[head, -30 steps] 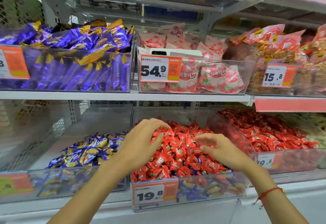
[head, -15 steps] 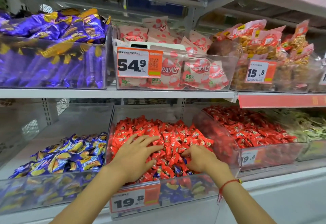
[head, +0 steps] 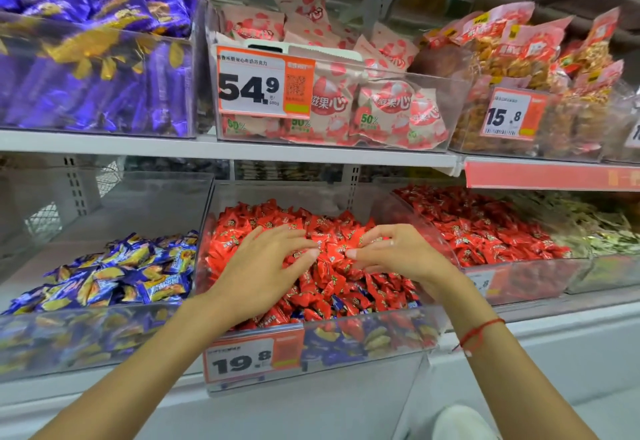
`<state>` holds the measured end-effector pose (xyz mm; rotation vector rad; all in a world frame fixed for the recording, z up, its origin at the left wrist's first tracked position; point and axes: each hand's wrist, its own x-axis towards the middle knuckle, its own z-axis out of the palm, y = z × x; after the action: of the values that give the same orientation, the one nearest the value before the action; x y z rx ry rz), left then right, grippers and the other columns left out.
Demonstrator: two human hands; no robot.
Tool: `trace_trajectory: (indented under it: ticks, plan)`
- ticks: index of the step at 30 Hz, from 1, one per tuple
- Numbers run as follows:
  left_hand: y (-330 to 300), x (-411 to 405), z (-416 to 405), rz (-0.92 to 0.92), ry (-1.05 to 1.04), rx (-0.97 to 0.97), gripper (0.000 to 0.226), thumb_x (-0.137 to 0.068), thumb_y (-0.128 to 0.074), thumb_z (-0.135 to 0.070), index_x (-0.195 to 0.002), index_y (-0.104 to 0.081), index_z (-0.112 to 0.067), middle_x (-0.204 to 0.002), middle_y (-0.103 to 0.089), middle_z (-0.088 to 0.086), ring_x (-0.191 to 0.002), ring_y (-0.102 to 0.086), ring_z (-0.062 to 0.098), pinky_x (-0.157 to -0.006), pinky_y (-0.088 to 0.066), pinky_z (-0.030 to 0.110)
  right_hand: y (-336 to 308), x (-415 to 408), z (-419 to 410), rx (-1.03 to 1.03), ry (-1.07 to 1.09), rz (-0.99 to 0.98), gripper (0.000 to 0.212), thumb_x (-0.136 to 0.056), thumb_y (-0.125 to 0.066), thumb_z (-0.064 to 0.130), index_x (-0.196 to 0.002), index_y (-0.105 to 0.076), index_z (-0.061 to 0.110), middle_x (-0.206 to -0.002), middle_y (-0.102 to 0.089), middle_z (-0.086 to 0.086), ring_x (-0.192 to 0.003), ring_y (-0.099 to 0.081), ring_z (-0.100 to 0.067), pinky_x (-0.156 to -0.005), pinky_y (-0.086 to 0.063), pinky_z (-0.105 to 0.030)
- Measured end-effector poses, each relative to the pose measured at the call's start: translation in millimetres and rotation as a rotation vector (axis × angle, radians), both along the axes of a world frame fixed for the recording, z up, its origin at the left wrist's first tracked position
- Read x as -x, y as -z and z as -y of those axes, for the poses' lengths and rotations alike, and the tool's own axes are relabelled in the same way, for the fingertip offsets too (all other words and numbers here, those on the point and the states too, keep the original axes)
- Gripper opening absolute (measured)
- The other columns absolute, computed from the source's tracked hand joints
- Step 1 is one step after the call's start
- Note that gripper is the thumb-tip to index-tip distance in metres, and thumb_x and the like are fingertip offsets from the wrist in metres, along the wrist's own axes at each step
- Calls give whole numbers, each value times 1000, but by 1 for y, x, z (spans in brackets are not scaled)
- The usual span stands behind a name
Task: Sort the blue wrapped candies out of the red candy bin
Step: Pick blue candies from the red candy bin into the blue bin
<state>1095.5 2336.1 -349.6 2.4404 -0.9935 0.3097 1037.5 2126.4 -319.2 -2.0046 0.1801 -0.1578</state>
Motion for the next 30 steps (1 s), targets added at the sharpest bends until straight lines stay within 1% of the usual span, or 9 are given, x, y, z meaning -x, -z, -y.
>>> trace_trajectory:
  ticks: [4,7,12,16,18,20,23,27,30]
  plan:
    - [-9,14,13,-146,17,342,40,-93,-53,-47,-128,-61,-29,-127,-61,-17,-120,-52,-2,-107,-40,29,-6,3,-27,-27,-90,40,13,-79,-78,17,-89,-70,16,-71,-73,-6,-69,-69,-11,-65,-55,-16]
    - [-5,11,10,-172,-26,449,28,-89,-64,-38,-115,-68,-28,-101,-70,-18,-93,-62,-8,-90,-53,29,0,-5,-33,-18,-147,51,18,-80,-76,11,-95,-68,16,-70,-71,-1,-66,-67,-7,-61,-53,-16]
    - [3,1,-4,-215,-125,357,25,-92,-61,-38,-114,-65,-29,-104,-66,-16,-94,-60,-2,-90,-51,29,21,-14,-19,566,-141,-255,25,-72,-83,23,-93,-71,14,-73,-66,5,-69,-61,-8,-63,-45,-19]
    - [-3,7,-15,20,-287,141,25,-90,-63,-43,-114,-64,-39,-99,-66,-20,-91,-59,-1,-66,-42,23,31,-17,-13,695,-116,-325,26,-80,-75,22,-96,-74,1,-78,-66,-12,-68,-51,-12,-63,-41,-24]
    - [-4,9,-17,156,-328,34,31,-91,-62,-38,-122,-61,-37,-115,-65,-17,-107,-56,7,-73,-43,26,27,-17,-7,631,-53,-244,17,-82,-73,16,-92,-76,3,-84,-70,-11,-73,-59,-17,-66,-45,-26]
    - [-1,7,-16,197,-306,-56,40,-93,-59,-36,-133,-54,-34,-131,-58,-12,-123,-48,11,-92,-42,29,20,-14,-4,470,5,-130,13,-84,-70,9,-94,-76,3,-91,-73,-14,-79,-64,-12,-71,-50,-24]
    - [-1,9,-7,79,-151,33,49,-97,-49,-44,-143,-43,-31,-145,-44,-14,-136,-35,7,-109,-29,28,8,-7,-13,90,-23,-39,19,-86,-69,9,-104,-73,4,-88,-74,-6,-72,-64,1,-60,-47,-8]
    - [-9,19,13,-356,68,423,51,-95,-49,-44,-142,-44,-27,-139,-50,-11,-122,-49,2,-108,-37,26,-1,-2,-27,-287,-71,8,31,-79,-77,18,-108,-68,11,-97,-75,-6,-90,-72,-12,-70,-52,-15]
    - [-12,17,12,-356,50,607,30,-92,-61,-33,-120,-65,-26,-116,-67,-10,-103,-64,3,-95,-53,35,-4,1,-31,-299,-137,25,29,-80,-76,20,-107,-70,12,-99,-75,-5,-95,-71,-12,-79,-53,-18]
